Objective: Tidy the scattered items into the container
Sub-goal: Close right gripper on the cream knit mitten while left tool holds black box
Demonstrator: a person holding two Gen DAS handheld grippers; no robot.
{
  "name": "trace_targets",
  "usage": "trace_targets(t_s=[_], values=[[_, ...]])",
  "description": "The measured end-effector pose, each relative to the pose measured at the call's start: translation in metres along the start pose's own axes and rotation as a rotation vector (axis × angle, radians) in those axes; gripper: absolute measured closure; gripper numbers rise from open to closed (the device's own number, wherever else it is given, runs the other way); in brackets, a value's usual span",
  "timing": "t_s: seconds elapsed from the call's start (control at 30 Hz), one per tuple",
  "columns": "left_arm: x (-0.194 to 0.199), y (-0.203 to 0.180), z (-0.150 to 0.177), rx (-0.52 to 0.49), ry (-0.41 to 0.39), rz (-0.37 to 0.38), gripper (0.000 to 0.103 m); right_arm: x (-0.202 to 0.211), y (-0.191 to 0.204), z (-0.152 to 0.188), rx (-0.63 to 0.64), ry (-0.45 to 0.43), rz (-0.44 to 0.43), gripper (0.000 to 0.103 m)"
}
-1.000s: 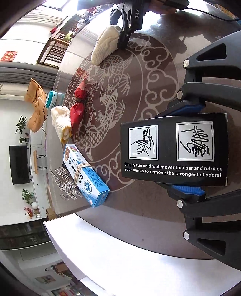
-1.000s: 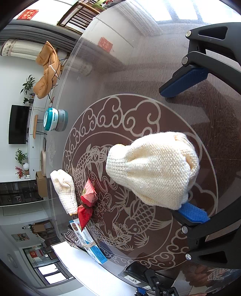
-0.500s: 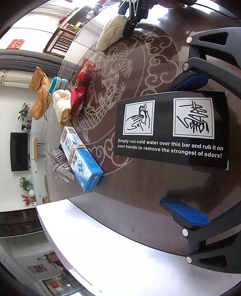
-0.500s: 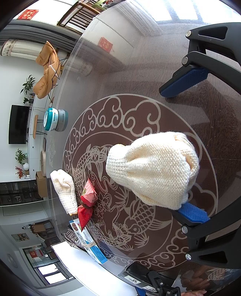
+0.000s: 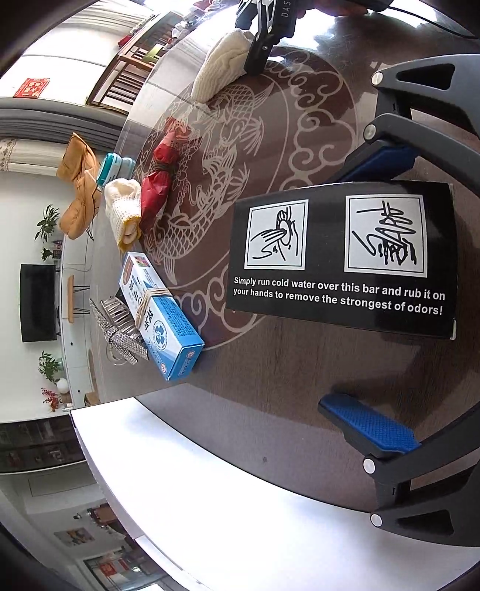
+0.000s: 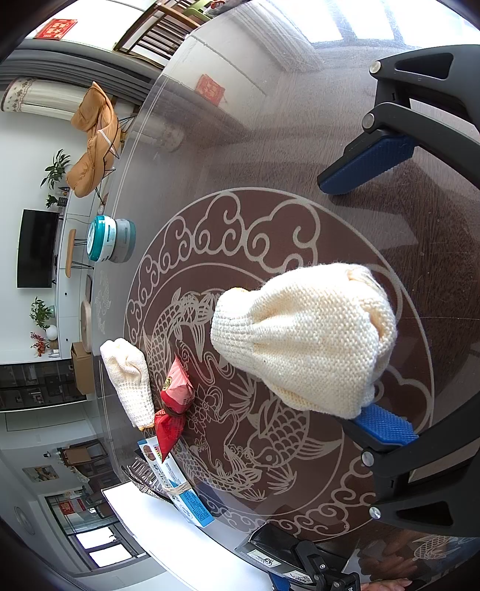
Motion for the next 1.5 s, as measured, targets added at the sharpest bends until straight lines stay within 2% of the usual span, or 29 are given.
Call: trace_targets(t_s=[1.07,1.1,1.13,1.17,1.2,1.3,1.4,1.5], values=[[-0.001,0.000,-0.001,0.002,0.001,0.005,0.000,-0.001,0.002,-0.002,-0.003,-0.003,0.005,0.000],[-0.001,0.000,-0.001,0.002,0.001,0.005,0.000,0.001,0.005,-0.002,0.003,-0.013,0.002,0.007],[-0.001,0.000,-0.001,0.002,0.001,0.005,0.000,0.005,0.009,-0.003,0.015,-0.031,-0.001,0.025],[-0.001,0.000,-0.001,0.002,0.001,0.005,0.000,0.008,0.014,-0.003,0.032,-0.049,-0.001,0.034],[-0.001,0.000,-0.001,0.002,0.001,0.005,0.000,0.010,0.019,-0.003,0.050,-0.059,0.008,0.047],[-0.001,0.000,-0.001,0.002,0.001,0.005,0.000,0.014,0.033,0.000,0.085,-0.064,-0.011,0.051],[-0.001,0.000,-0.001,0.002,0.001,0.005,0.000,0.019,0.042,0.007,0.078,-0.054,-0.058,0.051],[-0.001,0.000,-0.001,0.002,0.001,0.005,0.000,0.028,0.052,0.020,0.075,-0.053,-0.069,0.050]])
Point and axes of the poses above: each gripper's, at about its wrist camera, not at the fingertips, and x roughly against the way its jaws point, y to its left, z to its underside, the point moved 2 cm from there along -x, roughly the way its jaws point, and after that the axes turned 2 degrees about -y, right-handed, at the moved point
